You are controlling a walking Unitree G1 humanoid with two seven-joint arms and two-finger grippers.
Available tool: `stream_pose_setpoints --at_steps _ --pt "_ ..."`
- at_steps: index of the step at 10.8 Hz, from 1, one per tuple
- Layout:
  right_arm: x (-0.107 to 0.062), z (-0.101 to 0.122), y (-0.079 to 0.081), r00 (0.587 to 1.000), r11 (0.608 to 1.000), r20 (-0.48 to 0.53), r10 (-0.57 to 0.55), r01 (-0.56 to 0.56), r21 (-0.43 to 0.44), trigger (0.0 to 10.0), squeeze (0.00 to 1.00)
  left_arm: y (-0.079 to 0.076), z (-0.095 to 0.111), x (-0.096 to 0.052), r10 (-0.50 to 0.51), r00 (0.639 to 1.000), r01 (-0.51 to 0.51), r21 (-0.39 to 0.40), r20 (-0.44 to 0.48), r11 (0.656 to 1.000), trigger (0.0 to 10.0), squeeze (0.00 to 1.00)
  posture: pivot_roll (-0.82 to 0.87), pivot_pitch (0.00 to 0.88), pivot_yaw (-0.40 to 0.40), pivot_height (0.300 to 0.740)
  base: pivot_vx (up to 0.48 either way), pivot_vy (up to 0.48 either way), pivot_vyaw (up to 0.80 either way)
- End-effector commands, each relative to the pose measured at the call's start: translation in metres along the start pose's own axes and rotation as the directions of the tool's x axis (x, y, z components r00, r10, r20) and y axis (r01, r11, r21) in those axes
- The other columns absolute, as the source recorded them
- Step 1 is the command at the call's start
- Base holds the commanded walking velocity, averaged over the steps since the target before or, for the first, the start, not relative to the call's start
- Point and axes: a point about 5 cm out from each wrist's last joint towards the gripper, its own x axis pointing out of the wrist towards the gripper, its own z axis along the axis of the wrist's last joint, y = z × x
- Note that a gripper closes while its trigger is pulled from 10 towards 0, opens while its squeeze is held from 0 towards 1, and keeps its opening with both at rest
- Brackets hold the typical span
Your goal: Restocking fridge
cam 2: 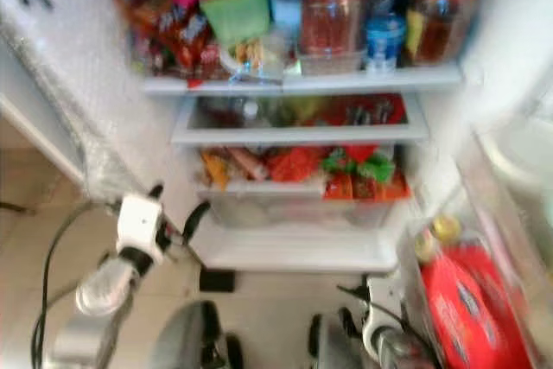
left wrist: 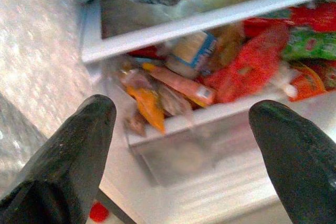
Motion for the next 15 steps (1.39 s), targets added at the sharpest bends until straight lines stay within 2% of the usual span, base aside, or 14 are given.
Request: stream_pose_setpoints --at_steps 1,3,4,5,6,7,9,11,12,15 --pt "-0.001 -0.007 0.0 1.0 1.0 -0.02 0.002 -0.002 0.006 10.0 0.0 0.009 -0.003 -0.001 0.048 0.998 -0.047 0.017 -0.032 0.999 10.0 0.0 -0.04 0.117 0.045 0.63 0.0 0.0 0.0" --pt "-0.001 -0.007 0.001 1.0 1.0 -0.02 0.007 -0.007 0.007 10.0 0.0 0.028 -0.039 -0.013 0.173 0.967 -0.185 -0.051 -0.186 0.981 10.0 0.0 -0.04 0.118 0.046 0.63 0.0 0.0 0.0" --pt "-0.001 -0.007 0.001 1.0 1.0 -0.021 0.009 -0.009 0.007 10.0 0.0 0.03 -0.052 -0.02 0.183 0.953 -0.199 -0.043 -0.243 0.979 10.0 0.0 -0.04 0.119 0.046 0.63 0.0 0.416 0.0" --pt "-0.001 -0.007 0.001 1.0 1.0 -0.021 0.011 -0.01 0.01 10.0 0.0 0.034 -0.075 -0.035 0.212 0.918 -0.239 -0.04 -0.334 0.97 10.0 0.0 -0.04 0.119 0.046 0.63 0.0 0.48 0.0" --pt "-0.001 -0.007 0.001 1.0 1.0 -0.021 0.012 -0.011 0.01 10.0 0.0 0.038 -0.086 -0.043 0.233 0.897 -0.261 -0.025 -0.375 0.965 10.0 0.0 -0.04 0.119 0.047 0.63 0.0 0.48 0.0" --pt "-0.001 -0.007 0.001 1.0 1.0 -0.019 0.011 -0.011 0.009 10.0 0.0 0.042 -0.103 -0.056 0.261 0.859 -0.295 -0.011 -0.441 0.955 10.0 0.0 -0.04 0.118 0.045 0.63 0.0 0.48 0.0" --pt "-0.001 -0.008 0.001 1.0 1.0 -0.022 0.006 -0.006 0.003 10.0 0.0 0.043 -0.12 -0.068 0.261 0.821 -0.305 -0.004 -0.507 0.952 10.0 0.0 -0.04 0.107 0.05 0.63 0.0 0.48 0.0" --pt "-0.001 -0.009 0.003 1.0 0.999 -0.012 0.013 -0.013 0.035 10.0 0.0 0.04 -0.13 -0.069 0.236 0.805 -0.287 -0.009 -0.544 0.958 10.0 0.0 -0.05 0.099 0.057 0.63 0.0 0.476 0.0" --pt "0.0 -0.008 0.004 1.0 0.999 0.012 0.016 -0.016 0.035 10.0 0.0 0.035 -0.138 -0.07 0.203 0.792 -0.248 0.001 -0.576 0.969 10.0 0.0 -0.05 0.098 0.061 0.648 0.0 0.0 0.0" --pt "0.0 -0.009 0.005 1.0 0.999 0.003 0.018 -0.018 0.049 10.0 0.0 0.032 -0.151 -0.078 0.181 0.75 -0.242 -0.008 -0.636 0.97 10.0 0.0 -0.06 0.077 0.061 0.693 0.0 0.0 0.0"
